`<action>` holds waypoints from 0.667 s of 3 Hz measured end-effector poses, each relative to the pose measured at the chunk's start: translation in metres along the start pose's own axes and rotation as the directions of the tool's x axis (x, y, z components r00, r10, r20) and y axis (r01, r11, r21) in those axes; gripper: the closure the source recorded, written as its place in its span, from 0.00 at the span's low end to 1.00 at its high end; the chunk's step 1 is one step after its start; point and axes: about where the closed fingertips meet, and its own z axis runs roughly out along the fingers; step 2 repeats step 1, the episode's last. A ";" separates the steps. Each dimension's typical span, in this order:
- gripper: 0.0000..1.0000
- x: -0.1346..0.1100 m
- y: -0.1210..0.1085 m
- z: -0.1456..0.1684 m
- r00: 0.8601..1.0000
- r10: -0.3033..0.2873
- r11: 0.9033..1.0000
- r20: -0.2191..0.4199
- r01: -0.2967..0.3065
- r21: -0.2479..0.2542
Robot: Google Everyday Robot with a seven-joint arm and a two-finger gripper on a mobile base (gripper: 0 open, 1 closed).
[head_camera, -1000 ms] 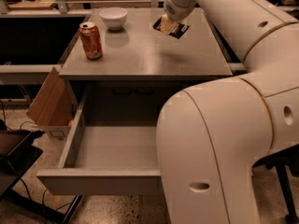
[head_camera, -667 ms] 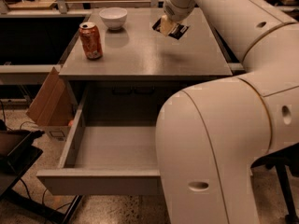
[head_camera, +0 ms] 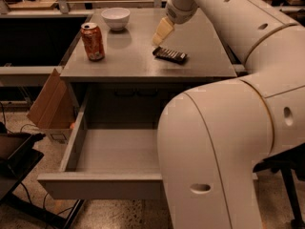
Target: Pick rxbar chocolate from top drawer and place on counter
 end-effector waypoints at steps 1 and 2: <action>0.00 0.000 0.000 0.000 1.000 0.000 1.000 0.000 0.000 0.000; 0.00 0.000 0.000 0.000 1.000 0.000 1.000 0.000 0.000 0.000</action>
Offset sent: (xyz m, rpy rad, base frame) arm 0.0000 0.0000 0.0000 0.0000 0.0000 0.0000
